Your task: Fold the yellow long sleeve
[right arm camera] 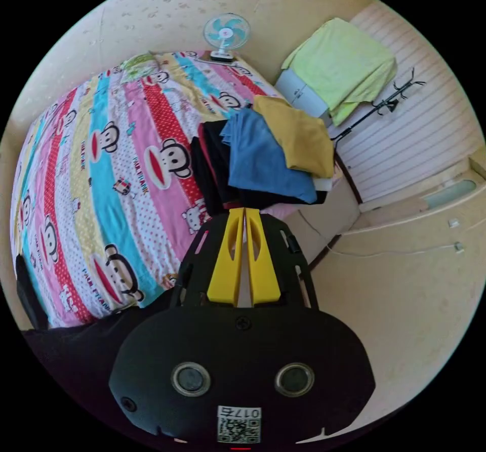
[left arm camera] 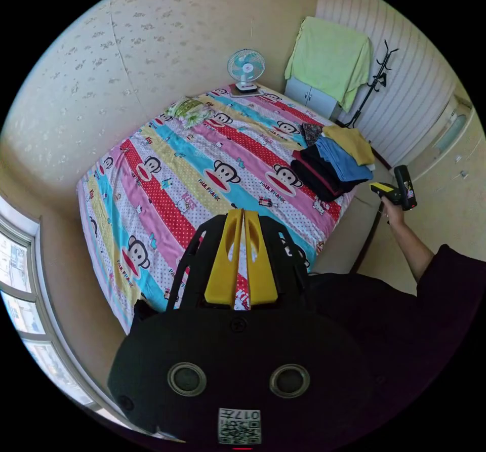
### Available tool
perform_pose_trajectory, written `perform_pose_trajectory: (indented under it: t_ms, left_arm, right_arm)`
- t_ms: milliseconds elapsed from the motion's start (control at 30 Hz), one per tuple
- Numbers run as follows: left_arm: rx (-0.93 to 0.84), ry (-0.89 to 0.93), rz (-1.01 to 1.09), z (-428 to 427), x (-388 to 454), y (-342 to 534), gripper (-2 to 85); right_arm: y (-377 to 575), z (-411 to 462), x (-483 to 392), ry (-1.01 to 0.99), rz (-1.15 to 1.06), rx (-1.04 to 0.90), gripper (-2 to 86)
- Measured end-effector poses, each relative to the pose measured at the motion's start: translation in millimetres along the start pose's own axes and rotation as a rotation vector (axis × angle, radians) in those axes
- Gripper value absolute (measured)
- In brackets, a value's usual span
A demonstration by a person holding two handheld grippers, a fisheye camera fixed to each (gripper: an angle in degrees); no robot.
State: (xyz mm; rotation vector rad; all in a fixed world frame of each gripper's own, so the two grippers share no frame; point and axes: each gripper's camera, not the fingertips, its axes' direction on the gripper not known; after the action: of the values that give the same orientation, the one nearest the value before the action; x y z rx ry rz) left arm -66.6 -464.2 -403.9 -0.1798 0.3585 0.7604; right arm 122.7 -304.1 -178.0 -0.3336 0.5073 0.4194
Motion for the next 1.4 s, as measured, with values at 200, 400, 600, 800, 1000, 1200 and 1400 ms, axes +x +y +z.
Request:
perform_pose_trajectory:
  t_ms: [200,400,600,800,1000,1200,1400]
  left_arm:
    - [-0.047,-0.058,-0.009,18,62,-49,-1.0]
    - [-0.111,-0.152,-0.041,35,104,-85,-1.0]
    - [-0.223,-0.249,-0.057,60,133,-106,-1.0]
    - [-0.329,-0.266,-0.090,82,140,-114,-0.7]
    - [-0.365,-0.244,-0.140,90,126,-110,-0.5]
    - [-0.346,-0.218,-0.168,79,95,-95,-0.2]
    - [-0.274,-0.181,-0.171,56,49,-78,2.9]
  right_arm:
    - [-41,11,64,0.044,-0.029,0.124,0.5]
    - [-117,42,146,-0.050,0.089,0.188,2.7]
    - [-166,160,214,-0.221,0.288,-0.101,8.8]
    - [-139,227,280,-0.529,0.546,-0.038,8.5]
    - [-124,220,318,-0.615,0.504,0.080,4.6]
    - [-95,168,334,-1.125,0.561,0.346,2.6]
    - [-84,94,295,-1.448,0.367,0.422,1.3]
